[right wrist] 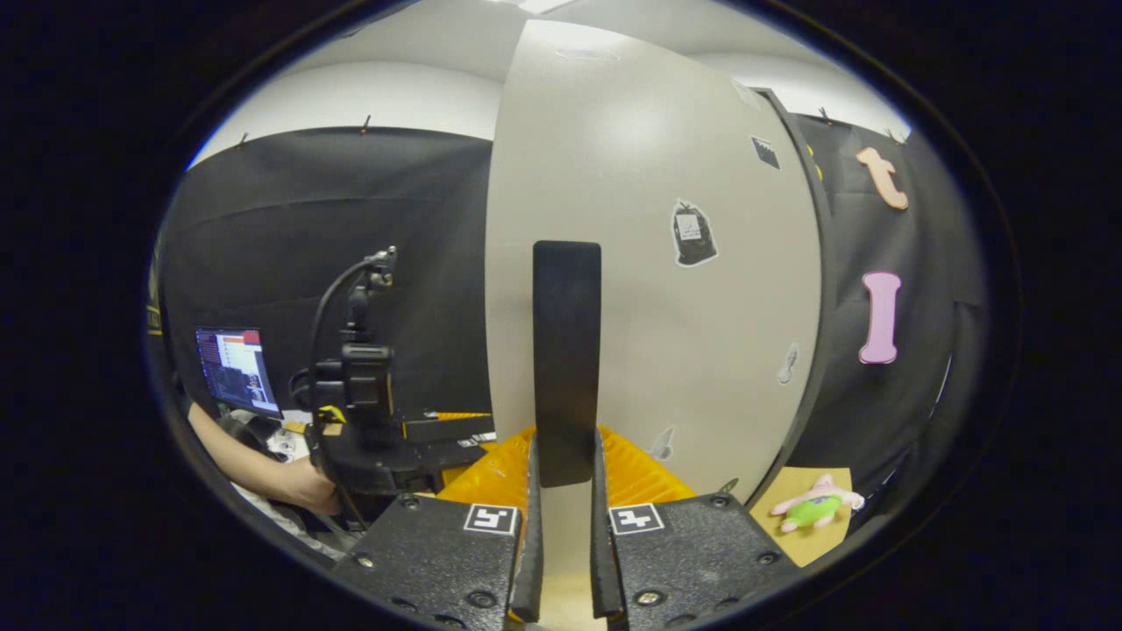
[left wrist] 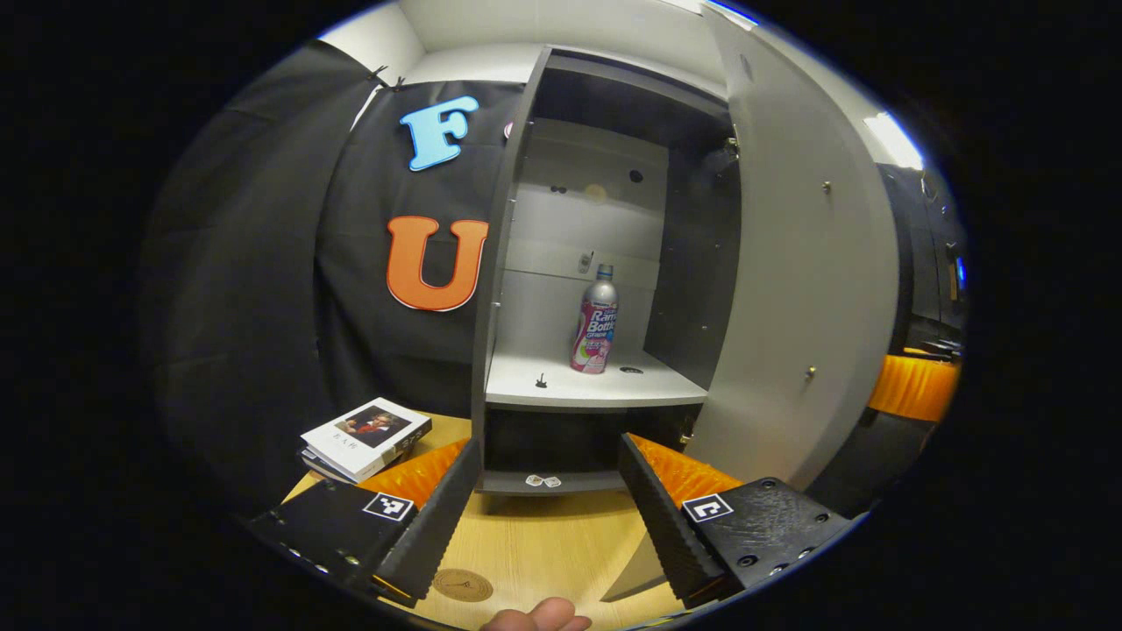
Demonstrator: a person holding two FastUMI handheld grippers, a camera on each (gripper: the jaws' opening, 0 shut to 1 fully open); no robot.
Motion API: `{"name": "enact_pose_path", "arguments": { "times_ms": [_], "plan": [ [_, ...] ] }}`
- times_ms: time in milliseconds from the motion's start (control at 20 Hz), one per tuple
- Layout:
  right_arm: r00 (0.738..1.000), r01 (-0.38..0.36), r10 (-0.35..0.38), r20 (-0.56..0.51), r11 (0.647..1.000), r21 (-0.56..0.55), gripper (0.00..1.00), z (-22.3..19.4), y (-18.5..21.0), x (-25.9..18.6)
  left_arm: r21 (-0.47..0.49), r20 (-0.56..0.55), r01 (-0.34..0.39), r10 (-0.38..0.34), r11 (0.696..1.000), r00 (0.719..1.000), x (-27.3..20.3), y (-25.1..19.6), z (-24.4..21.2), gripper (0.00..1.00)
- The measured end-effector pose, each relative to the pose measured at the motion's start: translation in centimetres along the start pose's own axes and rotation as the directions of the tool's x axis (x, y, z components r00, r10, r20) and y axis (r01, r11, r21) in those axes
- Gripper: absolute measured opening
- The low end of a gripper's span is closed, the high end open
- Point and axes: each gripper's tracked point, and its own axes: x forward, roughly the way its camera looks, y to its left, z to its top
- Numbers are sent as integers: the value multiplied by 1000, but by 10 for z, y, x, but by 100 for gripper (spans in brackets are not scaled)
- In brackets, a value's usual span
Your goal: Open the cabinet door with the right hand, grasp the bottle in the cabinet with the left hand and place it on the coaster, then close the cabinet door with the right hand.
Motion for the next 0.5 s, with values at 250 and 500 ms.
{"name": "enact_pose_path", "arguments": {
  "times_ms": [250, 500],
  "plan": [
    [998, 67, -67, -2, 998, 1, 24, -5, -12, -24, 18, -6, 74, -74, 997, 997, 24, -33, -2, 95],
    [987, 161, -161, -6, 987, -1, 24, -9, -29, -49, 45, -11, 172, -172, 984, 985, 50, -80, 0, 95]
  ]
}}
